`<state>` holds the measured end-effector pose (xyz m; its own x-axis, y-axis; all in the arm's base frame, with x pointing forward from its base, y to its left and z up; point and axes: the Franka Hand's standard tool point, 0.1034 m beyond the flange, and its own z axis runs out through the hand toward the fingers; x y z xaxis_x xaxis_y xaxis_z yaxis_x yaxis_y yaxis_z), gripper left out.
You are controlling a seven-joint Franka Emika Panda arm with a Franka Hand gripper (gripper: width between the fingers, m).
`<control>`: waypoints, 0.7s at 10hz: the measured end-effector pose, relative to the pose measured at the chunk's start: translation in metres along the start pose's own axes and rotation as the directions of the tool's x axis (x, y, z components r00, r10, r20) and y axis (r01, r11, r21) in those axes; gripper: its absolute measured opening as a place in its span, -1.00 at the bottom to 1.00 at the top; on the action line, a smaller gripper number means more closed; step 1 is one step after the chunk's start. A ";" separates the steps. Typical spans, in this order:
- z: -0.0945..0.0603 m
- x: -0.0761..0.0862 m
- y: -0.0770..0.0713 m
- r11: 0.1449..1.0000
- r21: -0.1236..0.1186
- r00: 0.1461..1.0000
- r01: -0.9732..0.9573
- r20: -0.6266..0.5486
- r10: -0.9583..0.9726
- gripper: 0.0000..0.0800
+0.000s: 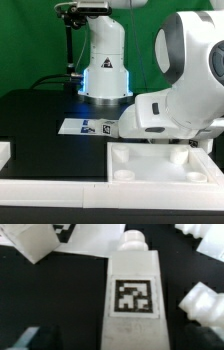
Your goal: Assemble one leg
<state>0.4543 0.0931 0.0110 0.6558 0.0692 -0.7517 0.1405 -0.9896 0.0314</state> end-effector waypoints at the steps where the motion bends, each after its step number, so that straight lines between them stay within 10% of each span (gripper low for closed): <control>1: 0.000 0.000 0.000 1.000 0.000 1.000 0.000 0.000 0.000 0.32; 3: 0.000 0.000 0.000 1.000 0.000 1.000 0.000 0.000 0.000 -0.28; 7: -0.018 -0.005 0.000 1.000 -0.001 1.000 0.006 -0.010 -0.006 -0.28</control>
Offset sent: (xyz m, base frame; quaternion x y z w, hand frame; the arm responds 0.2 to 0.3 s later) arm 0.0000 0.0000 0.0000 0.0000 0.0000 0.0000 1.0000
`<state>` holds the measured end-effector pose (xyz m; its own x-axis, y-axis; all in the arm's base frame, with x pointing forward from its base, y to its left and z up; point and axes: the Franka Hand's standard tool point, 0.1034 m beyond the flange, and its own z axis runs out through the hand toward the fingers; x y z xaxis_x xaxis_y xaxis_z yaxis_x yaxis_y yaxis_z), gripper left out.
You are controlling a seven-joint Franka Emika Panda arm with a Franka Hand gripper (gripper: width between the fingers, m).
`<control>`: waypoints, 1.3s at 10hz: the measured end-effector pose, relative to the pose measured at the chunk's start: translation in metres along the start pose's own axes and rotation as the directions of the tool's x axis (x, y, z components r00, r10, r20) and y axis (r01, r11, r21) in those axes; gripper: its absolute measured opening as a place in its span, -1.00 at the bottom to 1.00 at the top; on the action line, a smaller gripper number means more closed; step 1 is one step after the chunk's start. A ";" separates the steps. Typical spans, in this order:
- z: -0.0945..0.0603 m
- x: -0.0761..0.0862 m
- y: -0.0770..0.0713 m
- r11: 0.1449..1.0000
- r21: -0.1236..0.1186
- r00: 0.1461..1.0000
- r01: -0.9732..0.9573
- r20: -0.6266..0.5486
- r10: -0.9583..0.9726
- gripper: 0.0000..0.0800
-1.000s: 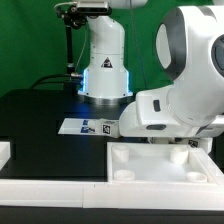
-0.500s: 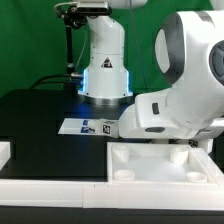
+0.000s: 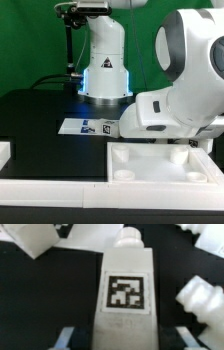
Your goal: Assemble one leg
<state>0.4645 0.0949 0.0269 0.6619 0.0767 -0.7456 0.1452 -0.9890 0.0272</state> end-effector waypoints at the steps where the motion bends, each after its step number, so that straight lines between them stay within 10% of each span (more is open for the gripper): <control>1: -0.028 0.000 -0.001 1.000 -0.006 0.999 0.028 -0.039 -0.028 -0.28; 4: -0.096 -0.013 0.002 0.996 -0.015 0.967 0.087 -0.241 -0.088 -0.27; 8: -0.113 0.004 0.000 0.997 -0.018 0.858 0.081 -0.507 -0.080 -0.27; 13: -0.198 0.023 0.010 0.988 -0.088 0.566 0.124 -0.812 -0.143 -0.27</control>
Offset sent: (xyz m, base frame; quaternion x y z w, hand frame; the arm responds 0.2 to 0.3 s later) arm 0.0421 -0.0058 0.0644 0.0169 0.0808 -0.0251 0.9963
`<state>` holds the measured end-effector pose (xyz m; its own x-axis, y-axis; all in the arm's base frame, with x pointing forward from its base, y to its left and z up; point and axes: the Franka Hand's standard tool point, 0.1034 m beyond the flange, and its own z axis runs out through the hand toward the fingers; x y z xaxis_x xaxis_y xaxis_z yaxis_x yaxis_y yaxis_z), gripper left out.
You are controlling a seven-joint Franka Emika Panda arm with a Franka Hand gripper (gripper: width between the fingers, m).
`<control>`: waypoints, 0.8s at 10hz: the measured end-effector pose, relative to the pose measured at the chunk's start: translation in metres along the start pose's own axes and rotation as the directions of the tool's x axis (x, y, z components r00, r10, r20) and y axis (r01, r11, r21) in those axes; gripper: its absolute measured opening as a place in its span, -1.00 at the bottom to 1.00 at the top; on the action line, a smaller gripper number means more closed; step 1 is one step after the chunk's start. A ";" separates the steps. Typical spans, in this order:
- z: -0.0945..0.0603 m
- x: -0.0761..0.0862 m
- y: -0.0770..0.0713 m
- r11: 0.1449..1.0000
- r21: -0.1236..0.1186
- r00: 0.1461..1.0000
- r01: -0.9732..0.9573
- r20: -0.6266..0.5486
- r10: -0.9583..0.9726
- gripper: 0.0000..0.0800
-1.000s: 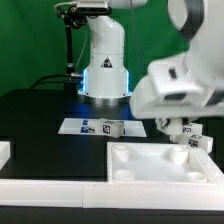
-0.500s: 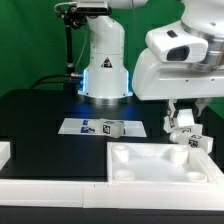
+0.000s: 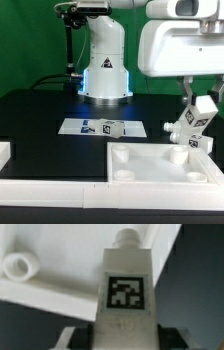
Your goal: Assemble one leg
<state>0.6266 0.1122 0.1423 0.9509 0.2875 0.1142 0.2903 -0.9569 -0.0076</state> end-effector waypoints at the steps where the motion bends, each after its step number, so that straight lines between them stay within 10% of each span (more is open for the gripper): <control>1: 0.002 0.002 0.001 1.000 -0.007 0.996 0.000 -0.085 -0.001 -0.27; 8: 0.024 0.009 0.025 0.994 -0.095 0.837 0.044 -0.540 -0.089 -0.27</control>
Offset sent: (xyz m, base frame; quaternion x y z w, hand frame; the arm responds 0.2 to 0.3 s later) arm 0.0181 -0.0064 -0.0079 0.0039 0.1596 -0.0172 0.9870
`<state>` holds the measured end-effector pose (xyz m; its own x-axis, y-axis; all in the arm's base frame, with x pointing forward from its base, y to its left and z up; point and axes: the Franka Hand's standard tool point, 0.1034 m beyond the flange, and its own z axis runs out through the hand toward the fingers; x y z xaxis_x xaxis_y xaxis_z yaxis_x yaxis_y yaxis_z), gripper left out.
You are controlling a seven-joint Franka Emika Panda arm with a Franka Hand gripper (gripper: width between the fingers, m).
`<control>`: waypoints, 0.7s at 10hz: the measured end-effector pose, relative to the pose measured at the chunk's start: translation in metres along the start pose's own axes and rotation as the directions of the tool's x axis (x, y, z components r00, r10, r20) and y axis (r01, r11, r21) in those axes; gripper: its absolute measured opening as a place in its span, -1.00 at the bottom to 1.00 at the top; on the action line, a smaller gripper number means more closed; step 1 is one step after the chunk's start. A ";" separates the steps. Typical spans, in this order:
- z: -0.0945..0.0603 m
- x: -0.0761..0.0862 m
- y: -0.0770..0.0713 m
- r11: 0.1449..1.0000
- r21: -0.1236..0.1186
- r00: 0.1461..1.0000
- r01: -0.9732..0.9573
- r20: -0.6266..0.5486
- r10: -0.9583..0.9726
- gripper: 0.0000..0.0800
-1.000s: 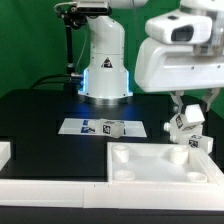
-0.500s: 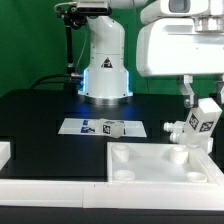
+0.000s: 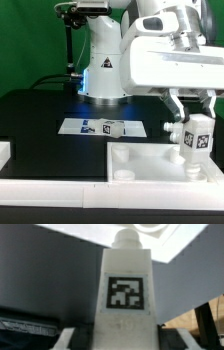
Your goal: Assemble one leg
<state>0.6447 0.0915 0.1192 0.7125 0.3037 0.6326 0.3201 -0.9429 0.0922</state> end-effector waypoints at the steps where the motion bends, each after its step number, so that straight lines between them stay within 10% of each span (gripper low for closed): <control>1: 0.001 -0.001 0.000 1.000 0.004 1.000 0.000 0.019 0.000 -0.27; 7: 0.000 -0.012 -0.027 1.000 0.022 0.999 -0.006 0.036 0.005 -0.27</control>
Offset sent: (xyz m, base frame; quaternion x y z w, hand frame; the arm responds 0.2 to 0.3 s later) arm -0.0355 0.0161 -0.0111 -0.0244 -0.0136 0.0043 0.9996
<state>0.6271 0.1137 0.1091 0.7363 0.3033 0.6049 0.3294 -0.9415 0.0711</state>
